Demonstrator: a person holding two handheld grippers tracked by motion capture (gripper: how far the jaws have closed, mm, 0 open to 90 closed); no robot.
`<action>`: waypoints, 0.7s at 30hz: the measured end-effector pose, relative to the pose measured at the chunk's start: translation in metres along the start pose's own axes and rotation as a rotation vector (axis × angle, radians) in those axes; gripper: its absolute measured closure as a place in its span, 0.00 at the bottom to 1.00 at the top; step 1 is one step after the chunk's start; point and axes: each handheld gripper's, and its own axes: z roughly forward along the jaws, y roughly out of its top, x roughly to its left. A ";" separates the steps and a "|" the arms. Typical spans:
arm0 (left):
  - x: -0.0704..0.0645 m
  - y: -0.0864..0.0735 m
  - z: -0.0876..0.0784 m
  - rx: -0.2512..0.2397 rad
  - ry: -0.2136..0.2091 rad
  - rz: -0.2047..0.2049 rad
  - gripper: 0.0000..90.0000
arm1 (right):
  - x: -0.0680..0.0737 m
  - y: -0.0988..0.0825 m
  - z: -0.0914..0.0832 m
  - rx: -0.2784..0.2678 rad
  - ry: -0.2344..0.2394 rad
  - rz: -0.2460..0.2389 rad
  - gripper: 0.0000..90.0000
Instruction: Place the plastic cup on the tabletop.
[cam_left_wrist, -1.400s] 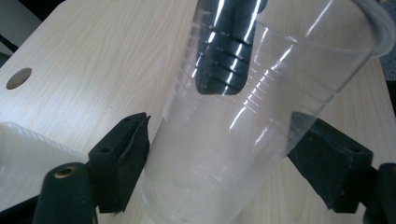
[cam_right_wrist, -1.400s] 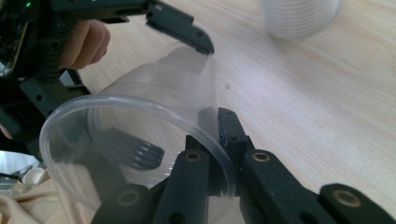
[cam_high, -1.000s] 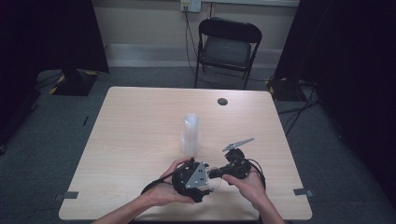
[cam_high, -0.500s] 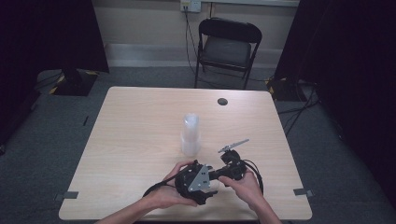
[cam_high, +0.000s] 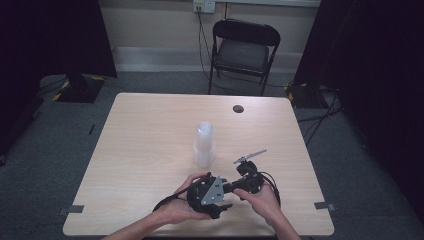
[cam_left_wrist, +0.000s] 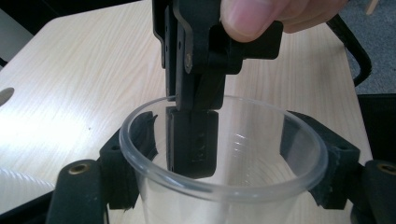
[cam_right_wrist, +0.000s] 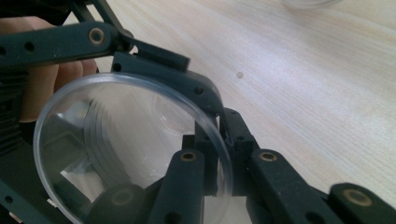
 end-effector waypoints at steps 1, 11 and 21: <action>0.000 0.000 0.000 -0.007 -0.003 -0.008 0.30 | 0.000 0.000 -0.001 -0.004 0.001 0.002 0.95; 0.006 -0.003 -0.003 -0.036 -0.008 -0.064 0.30 | -0.003 0.000 -0.007 -0.054 0.006 0.011 0.82; 0.016 -0.009 -0.006 -0.082 0.004 -0.184 0.30 | -0.004 -0.001 -0.016 -0.134 -0.003 0.006 0.74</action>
